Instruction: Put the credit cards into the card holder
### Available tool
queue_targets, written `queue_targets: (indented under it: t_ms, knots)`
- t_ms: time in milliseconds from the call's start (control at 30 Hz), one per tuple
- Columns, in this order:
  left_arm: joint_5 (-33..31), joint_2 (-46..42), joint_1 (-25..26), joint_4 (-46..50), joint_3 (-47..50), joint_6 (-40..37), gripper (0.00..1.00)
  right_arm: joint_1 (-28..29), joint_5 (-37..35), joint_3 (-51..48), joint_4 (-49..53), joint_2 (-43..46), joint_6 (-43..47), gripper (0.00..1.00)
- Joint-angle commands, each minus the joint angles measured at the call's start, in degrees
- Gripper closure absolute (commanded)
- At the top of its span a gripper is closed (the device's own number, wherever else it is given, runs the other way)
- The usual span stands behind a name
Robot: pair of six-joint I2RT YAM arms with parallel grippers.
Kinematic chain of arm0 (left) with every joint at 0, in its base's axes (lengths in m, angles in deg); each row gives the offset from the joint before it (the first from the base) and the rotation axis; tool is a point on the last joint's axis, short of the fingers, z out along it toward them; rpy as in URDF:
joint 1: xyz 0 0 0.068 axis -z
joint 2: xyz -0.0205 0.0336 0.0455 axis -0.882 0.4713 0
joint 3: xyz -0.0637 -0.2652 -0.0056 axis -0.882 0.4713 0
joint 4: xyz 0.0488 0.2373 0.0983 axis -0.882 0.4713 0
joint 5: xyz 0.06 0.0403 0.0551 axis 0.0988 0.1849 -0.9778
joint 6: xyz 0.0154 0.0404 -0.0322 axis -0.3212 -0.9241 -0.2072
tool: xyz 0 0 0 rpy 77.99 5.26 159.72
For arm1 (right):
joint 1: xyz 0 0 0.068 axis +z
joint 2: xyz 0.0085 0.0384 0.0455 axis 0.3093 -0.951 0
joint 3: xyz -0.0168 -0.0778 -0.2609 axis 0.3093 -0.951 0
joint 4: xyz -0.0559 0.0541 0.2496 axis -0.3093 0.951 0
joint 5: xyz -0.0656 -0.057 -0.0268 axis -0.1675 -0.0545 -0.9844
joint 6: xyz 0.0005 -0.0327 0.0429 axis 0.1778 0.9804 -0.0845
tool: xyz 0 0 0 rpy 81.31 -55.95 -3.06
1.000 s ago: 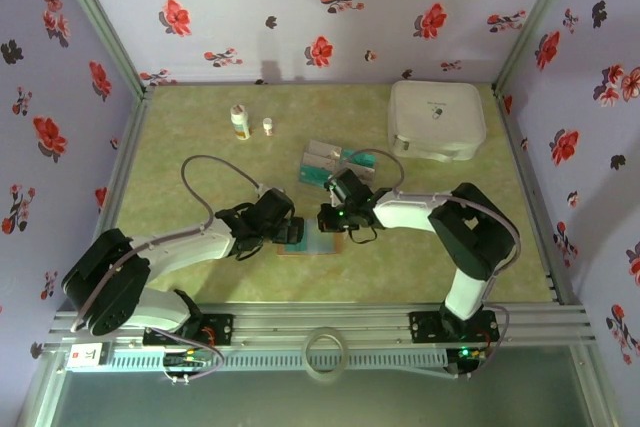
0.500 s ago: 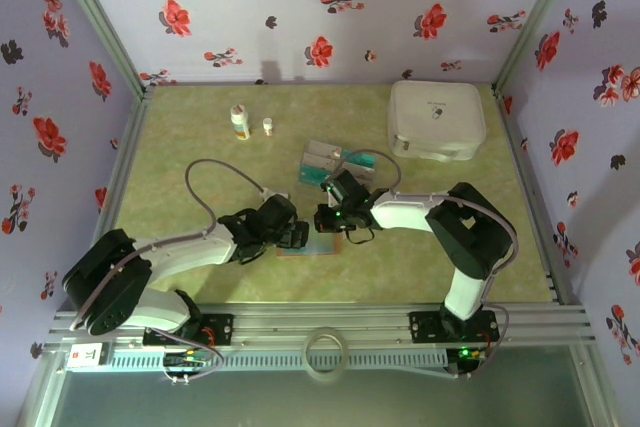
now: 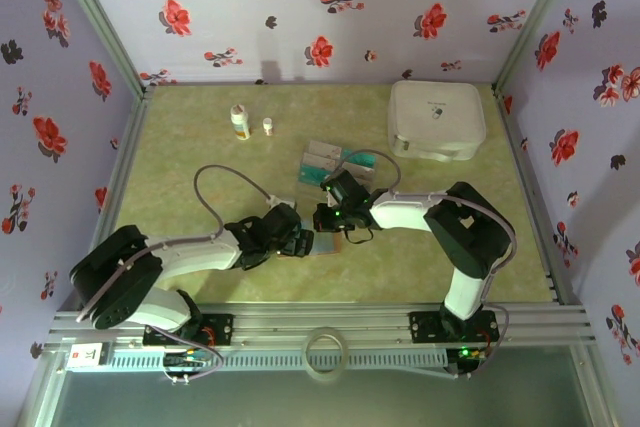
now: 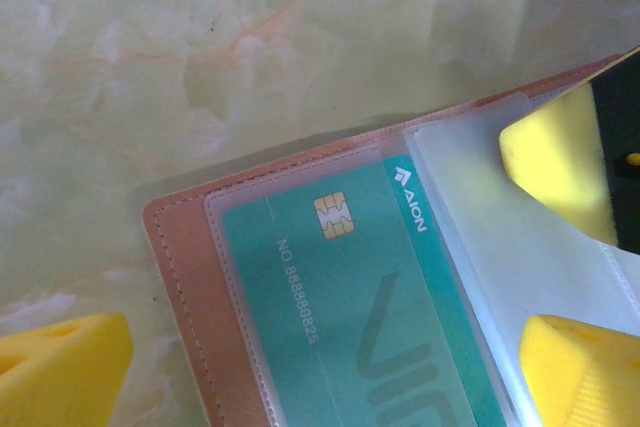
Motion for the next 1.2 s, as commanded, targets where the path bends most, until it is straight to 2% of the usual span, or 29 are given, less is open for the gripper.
queue_targets:
  t_ms: [0,233,333,467,667,1167]
  knots:
    - [-0.9,1.6,0.8,-0.7,-0.2,-1.6,0.00,0.4,0.6,0.9,0.0,-0.9,-1.0,1.00]
    - [-2.4,3.4,1.1,0.1,0.2,-1.3,0.00,0.4,0.3,1.4,1.1,0.4,-0.6,1.00]
    - [-2.6,3.4,1.1,0.1,0.7,-1.0,0.00,-0.2,-0.5,1.4,1.9,2.2,-0.4,0.85]
    - [-2.7,3.1,1.1,-0.1,1.1,-0.7,0.00,-1.3,-1.9,0.3,3.0,5.2,-0.3,0.75]
    - [-2.8,2.9,1.3,-0.2,1.1,-0.6,0.00,-1.7,-2.0,-1.6,2.3,6.1,-1.1,0.70]
    - [-2.8,3.0,1.3,-0.1,1.2,-0.6,0.00,-1.7,0.5,-3.2,-2.4,1.8,-3.1,0.68]
